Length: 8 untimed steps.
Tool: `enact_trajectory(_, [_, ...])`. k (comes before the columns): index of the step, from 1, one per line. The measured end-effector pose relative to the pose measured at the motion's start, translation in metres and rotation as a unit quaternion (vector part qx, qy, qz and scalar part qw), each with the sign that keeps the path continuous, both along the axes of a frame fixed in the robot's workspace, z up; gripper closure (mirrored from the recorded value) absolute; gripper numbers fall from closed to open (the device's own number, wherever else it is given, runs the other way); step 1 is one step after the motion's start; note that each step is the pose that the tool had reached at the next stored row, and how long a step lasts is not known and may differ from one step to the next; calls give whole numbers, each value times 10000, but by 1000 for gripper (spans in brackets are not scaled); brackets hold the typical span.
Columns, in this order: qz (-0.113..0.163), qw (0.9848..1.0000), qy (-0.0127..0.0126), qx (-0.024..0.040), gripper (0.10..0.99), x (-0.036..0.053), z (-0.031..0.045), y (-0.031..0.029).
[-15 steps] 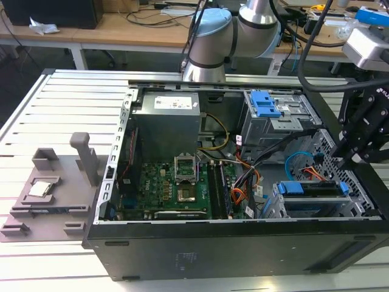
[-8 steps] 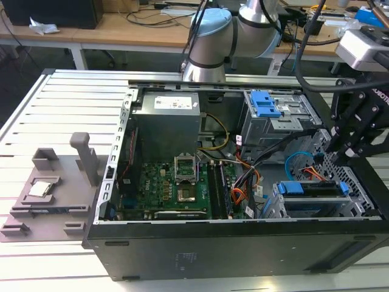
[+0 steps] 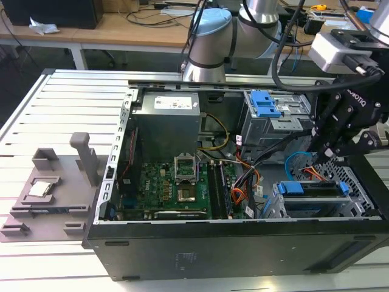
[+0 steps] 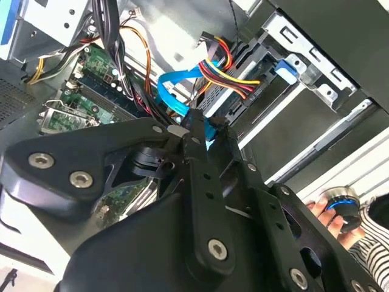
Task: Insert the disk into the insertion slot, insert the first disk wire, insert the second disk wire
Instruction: 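Insert the second disk wire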
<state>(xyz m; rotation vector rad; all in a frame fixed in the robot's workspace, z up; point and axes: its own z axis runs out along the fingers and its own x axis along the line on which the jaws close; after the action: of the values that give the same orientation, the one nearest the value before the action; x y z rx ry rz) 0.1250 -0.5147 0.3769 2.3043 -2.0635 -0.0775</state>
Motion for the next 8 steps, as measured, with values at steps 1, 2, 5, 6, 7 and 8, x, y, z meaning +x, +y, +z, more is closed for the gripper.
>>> enact_trajectory(1, [0,10000,0,-4,784,0,0,0])
enact_trajectory(2, [0,10000,0,-7,784,0,-1,0])
enact_trajectory(5, [0,10000,0,-17,800,0,-1,0])
enact_trajectory(6, [0,10000,0,-19,867,0,-1,0])
enact_trajectory(7, [0,10000,0,-27,922,0,0,0])
enact_trajectory(8, [0,10000,0,-33,922,0,0,0])
